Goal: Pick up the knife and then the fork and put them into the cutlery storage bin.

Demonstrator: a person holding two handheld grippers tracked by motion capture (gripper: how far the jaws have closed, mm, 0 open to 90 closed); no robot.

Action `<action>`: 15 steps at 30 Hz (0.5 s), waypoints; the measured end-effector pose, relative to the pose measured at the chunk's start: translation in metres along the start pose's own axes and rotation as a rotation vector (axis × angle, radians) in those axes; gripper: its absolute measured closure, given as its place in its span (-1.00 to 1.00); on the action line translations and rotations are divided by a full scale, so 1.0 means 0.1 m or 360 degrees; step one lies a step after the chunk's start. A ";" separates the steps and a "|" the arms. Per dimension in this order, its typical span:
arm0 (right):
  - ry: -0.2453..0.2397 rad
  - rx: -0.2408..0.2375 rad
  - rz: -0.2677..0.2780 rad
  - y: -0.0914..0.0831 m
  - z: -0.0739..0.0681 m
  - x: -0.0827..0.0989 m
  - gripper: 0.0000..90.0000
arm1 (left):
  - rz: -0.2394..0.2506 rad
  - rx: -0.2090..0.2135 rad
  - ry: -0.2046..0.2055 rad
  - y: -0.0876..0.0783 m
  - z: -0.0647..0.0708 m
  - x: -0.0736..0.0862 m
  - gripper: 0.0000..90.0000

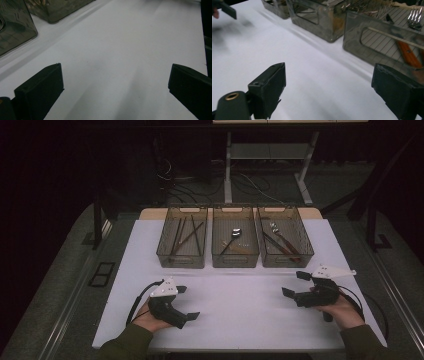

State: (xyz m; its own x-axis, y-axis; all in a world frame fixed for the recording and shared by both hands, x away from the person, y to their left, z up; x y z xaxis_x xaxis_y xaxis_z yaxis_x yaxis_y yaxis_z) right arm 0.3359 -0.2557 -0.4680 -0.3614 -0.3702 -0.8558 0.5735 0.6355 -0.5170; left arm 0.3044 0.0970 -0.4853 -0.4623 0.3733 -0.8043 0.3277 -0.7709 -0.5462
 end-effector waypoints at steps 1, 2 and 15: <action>0.0001 -0.0006 0.0004 -0.01 -0.02 0.02 -0.72 | -0.0004 -0.0001 0.0000 0.00 0.00 0.00 -1.00; 0.0001 -0.0013 -0.0001 -0.02 -0.04 0.06 -0.72 | -0.0001 -0.0001 -0.0002 0.00 0.00 0.00 -1.00; -0.0016 -0.0045 0.0016 -0.07 -0.26 0.16 -0.73 | -0.0009 -0.0001 0.0006 0.00 0.00 0.00 -1.00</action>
State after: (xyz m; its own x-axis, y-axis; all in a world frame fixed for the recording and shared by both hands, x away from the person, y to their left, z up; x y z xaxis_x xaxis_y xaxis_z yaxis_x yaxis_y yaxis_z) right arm 0.3063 -0.2488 -0.4777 -0.3479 -0.3704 -0.8613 0.5559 0.6583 -0.5076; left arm 0.3044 0.0976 -0.4852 -0.4611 0.3795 -0.8021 0.3257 -0.7684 -0.5508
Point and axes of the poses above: each handheld gripper's, and its own axes: y roughly forward along the jaws, x roughly out of its underside, z roughly to its right, the point moved 8 cm from there along y, roughly forward along the jaws, and after that the axes turned 7 degrees about -y, right-handed, at the moved point
